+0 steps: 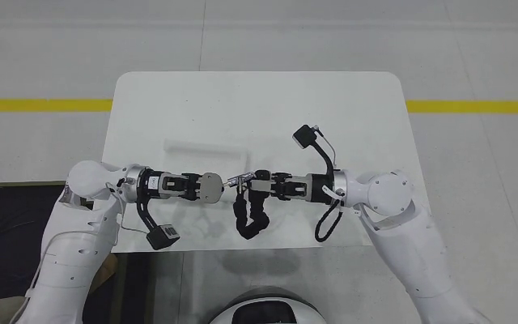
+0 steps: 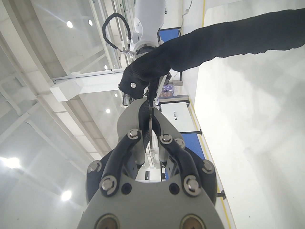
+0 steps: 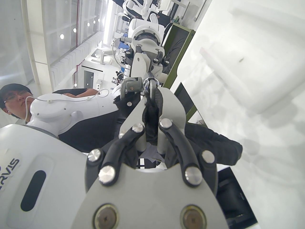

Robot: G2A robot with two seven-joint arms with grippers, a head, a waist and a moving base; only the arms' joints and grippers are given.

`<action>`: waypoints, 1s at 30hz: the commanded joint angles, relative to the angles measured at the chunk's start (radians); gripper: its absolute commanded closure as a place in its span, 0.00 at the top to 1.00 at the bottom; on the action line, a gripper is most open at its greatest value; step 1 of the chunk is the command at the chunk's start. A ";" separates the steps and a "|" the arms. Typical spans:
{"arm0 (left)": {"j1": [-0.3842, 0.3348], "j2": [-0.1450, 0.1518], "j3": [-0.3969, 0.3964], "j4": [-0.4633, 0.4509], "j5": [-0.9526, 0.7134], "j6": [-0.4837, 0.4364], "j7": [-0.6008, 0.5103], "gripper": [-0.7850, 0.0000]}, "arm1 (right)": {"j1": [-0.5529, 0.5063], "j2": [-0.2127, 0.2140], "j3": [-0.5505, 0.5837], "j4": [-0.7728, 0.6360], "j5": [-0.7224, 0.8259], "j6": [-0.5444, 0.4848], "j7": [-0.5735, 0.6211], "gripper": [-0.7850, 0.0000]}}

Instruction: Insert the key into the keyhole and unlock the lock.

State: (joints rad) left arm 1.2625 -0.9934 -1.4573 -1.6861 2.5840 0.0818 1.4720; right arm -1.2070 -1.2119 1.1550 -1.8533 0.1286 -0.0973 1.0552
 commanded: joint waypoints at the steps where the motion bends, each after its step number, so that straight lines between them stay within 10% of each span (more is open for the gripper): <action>1: -0.001 0.001 0.002 0.003 -0.013 -0.005 0.000 1.00 | -0.001 0.000 0.001 0.000 0.002 -0.001 0.000 0.00; 13: 0.010 0.000 -0.049 0.052 -0.214 0.014 -0.045 1.00 | -0.020 -0.001 0.045 0.020 0.082 -0.043 -0.055 0.00; 30: 0.024 0.003 -0.074 0.089 -0.442 -0.231 -0.080 1.00 | -0.090 0.001 0.094 0.000 0.151 -0.070 -0.124 0.00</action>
State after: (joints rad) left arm 1.2868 -0.9951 -1.5098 -1.5841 2.1508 -0.0684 1.4106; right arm -1.2940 -1.2113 1.2454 -1.8509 0.2844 -0.1639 0.9352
